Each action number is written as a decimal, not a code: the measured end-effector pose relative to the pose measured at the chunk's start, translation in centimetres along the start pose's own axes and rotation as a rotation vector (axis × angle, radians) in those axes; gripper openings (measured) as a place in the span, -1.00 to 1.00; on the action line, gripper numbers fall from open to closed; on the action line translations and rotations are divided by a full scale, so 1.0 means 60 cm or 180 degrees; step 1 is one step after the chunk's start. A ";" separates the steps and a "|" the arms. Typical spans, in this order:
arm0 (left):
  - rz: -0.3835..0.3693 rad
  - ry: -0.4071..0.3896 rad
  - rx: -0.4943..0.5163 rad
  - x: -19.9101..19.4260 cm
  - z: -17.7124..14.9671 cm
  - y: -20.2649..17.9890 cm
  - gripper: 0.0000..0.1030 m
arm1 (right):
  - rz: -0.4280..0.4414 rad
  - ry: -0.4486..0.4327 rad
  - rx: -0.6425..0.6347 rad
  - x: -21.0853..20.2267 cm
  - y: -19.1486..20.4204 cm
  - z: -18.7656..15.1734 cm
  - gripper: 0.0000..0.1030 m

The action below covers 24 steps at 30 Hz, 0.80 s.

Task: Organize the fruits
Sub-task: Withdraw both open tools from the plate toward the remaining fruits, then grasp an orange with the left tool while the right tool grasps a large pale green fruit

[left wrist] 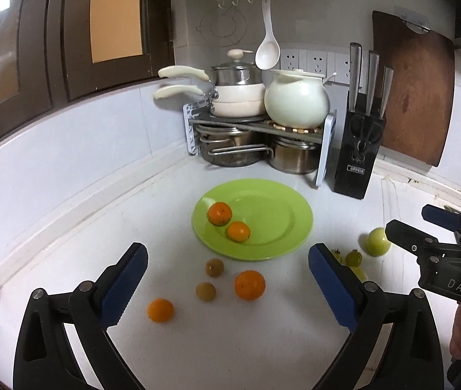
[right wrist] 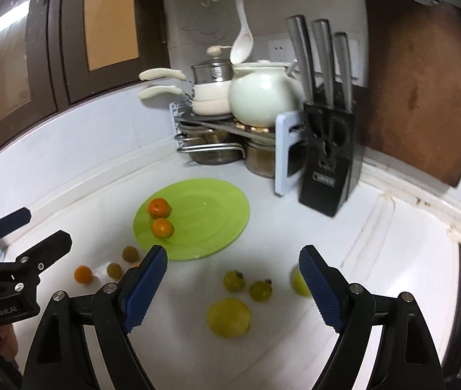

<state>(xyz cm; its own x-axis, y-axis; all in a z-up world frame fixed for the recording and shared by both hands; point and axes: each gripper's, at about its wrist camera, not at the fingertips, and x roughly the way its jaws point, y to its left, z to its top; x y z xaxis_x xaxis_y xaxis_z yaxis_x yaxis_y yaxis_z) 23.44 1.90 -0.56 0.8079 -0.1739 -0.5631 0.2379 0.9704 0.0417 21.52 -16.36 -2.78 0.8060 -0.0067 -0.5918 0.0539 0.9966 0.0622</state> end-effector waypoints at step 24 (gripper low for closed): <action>-0.0130 0.0324 0.0290 0.101 -0.092 -0.008 0.79 | -0.0191 0.0677 0.0135 0.078 0.001 -0.096 0.62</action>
<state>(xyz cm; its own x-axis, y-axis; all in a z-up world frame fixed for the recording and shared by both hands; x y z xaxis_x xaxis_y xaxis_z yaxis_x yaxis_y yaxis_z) 25.27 1.28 -8.54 0.7388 -0.1906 -0.6464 0.3212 0.9428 0.0891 21.87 -15.85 -10.19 0.6585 -0.0438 -0.7513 0.1263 0.9906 0.0529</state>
